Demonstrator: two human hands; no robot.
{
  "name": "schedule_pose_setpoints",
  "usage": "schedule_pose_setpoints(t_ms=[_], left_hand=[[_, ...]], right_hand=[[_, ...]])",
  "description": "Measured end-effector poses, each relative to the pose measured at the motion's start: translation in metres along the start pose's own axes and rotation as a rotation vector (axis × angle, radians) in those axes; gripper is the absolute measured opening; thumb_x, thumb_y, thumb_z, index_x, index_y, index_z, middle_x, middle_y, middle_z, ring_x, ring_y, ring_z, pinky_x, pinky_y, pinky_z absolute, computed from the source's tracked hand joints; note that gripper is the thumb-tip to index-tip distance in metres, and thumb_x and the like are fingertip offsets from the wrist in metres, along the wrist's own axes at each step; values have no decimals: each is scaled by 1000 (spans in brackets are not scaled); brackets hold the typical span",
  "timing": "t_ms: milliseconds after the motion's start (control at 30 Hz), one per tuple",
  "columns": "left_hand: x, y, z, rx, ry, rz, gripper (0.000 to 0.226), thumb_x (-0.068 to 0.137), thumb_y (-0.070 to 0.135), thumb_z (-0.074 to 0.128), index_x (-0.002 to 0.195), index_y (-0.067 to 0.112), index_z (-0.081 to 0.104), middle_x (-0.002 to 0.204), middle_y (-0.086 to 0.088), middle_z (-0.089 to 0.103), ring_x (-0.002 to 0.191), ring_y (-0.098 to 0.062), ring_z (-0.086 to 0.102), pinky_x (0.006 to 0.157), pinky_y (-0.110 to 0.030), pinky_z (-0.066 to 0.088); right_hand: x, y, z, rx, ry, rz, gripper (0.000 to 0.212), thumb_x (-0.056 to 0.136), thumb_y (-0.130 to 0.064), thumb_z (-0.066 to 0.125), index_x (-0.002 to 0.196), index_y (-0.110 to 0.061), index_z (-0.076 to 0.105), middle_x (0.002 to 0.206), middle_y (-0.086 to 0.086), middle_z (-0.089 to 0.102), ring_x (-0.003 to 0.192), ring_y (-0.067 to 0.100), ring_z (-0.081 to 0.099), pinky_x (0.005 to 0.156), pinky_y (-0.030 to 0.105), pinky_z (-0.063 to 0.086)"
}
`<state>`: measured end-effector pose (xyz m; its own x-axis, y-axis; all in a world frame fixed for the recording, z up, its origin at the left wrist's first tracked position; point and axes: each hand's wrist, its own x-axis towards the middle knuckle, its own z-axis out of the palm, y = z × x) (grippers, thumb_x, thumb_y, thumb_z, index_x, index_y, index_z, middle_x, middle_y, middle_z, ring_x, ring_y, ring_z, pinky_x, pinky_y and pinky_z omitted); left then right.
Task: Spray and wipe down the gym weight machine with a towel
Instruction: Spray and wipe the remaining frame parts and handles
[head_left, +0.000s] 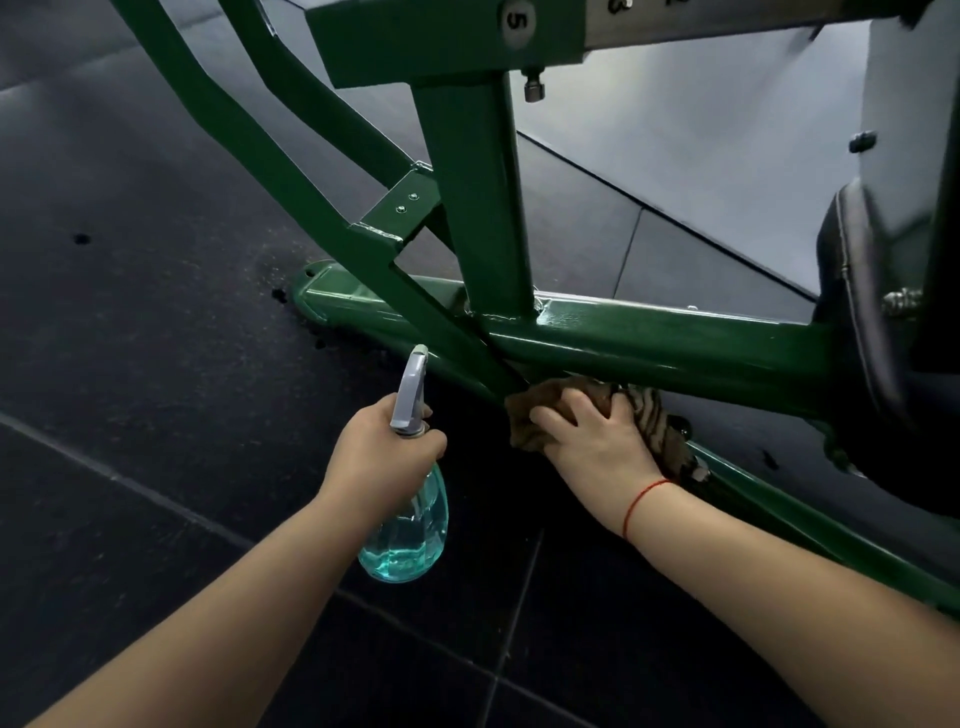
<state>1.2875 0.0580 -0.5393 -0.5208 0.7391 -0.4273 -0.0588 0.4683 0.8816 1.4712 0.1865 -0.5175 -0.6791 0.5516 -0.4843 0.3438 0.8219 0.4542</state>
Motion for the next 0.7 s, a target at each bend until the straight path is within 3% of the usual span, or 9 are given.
schedule_pose_setpoints(t_ms=[100, 267, 400, 567, 700], left_hand=[[-5, -2, 2, 12, -22, 7, 15, 84, 8, 66, 94, 19, 65, 77, -6, 60, 66, -19, 51, 61, -34, 44], [-8, -2, 4, 47, -51, 31, 15, 84, 9, 66, 95, 19, 65, 74, -5, 59, 65, -19, 51, 57, -30, 44], [-6, -1, 5, 66, -45, 46, 14, 83, 11, 66, 93, 22, 64, 69, -2, 58, 61, -18, 49, 57, -31, 42], [-6, 1, 11, 55, -77, 57, 13, 83, 9, 64, 92, 19, 63, 69, -4, 55, 62, -20, 47, 59, -34, 42], [-9, 0, 11, 57, -90, 58, 15, 83, 9, 65, 93, 20, 64, 69, -3, 55, 62, -19, 46, 60, -35, 42]], right_hand=[[-5, -1, -4, -23, 14, 41, 32, 97, -23, 54, 126, -20, 68, 139, 1, 47, 130, 36, 28, 98, 61, 37], [3, 16, -48, 71, -34, 251, 34, 94, -28, 54, 126, -25, 62, 126, 0, 52, 122, 29, 42, 93, 44, 36], [-12, 17, -47, 15, -123, 299, 36, 96, -28, 49, 131, -22, 55, 127, 8, 50, 117, 34, 46, 88, 41, 41], [24, -5, -17, -181, -208, 254, 38, 105, -15, 35, 140, -13, 51, 139, 16, 50, 124, 38, 48, 100, 46, 42], [37, -3, -15, -66, -92, 245, 39, 102, -13, 42, 140, -13, 51, 137, 11, 55, 124, 35, 50, 97, 40, 40]])
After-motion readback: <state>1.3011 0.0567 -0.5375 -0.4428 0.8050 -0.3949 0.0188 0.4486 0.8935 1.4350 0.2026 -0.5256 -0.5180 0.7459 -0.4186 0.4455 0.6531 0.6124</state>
